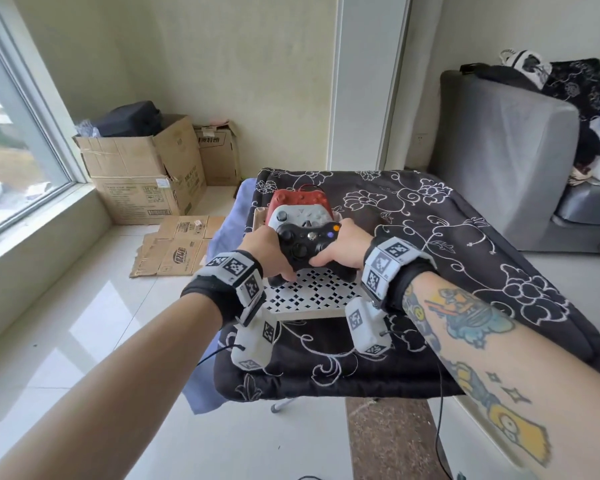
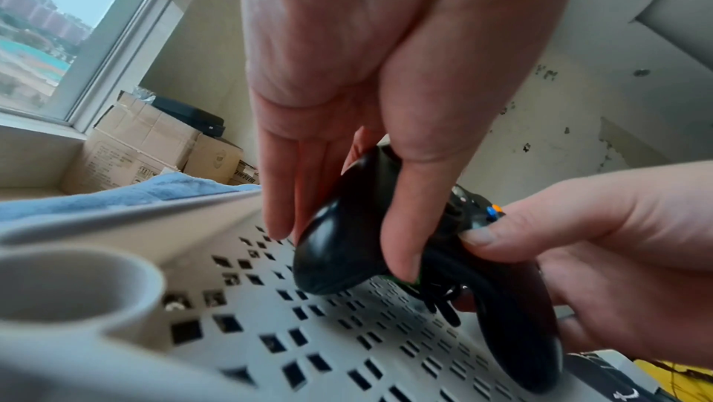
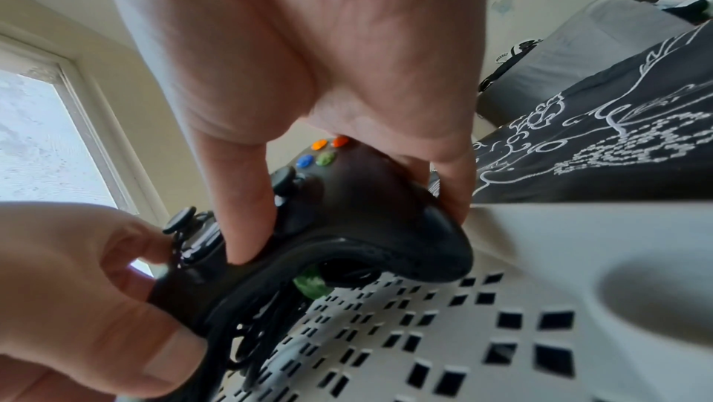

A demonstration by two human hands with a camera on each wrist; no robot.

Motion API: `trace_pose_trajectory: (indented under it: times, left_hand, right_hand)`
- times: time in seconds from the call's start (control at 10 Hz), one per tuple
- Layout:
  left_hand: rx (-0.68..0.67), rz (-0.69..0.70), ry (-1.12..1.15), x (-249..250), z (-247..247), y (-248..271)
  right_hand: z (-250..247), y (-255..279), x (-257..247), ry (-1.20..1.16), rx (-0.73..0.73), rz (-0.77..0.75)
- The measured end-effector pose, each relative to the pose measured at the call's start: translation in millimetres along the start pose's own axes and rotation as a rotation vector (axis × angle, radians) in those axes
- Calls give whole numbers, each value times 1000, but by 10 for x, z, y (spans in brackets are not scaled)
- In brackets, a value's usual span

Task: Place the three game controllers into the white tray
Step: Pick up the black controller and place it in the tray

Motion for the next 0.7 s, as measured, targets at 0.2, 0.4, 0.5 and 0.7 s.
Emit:
trace_pose_trajectory:
  times: [0.2, 0.4, 0.5, 0.7]
  left_hand:
    - [-26, -10, -48, 6, 73, -3]
    - [-41, -45, -61, -19, 105, 31]
    - [-37, -59, -48, -29, 109, 51]
    - [1, -84, 56, 5, -125, 266]
  right_hand:
    - [65, 14, 95, 16, -45, 58]
    - [111, 12, 93, 98, -51, 54]
    - [100, 32, 80, 159, -38, 51]
    - [0, 304, -104, 331, -11, 51]
Point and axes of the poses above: each hand's wrist, its own y-axis away from the middle knuckle, its own z-axis out of the palm, x = y × z, the point moved 4 cm from there along -y, towards the middle knuckle, and after that the axes turned 7 degrees about y, right-handed, at the moved point
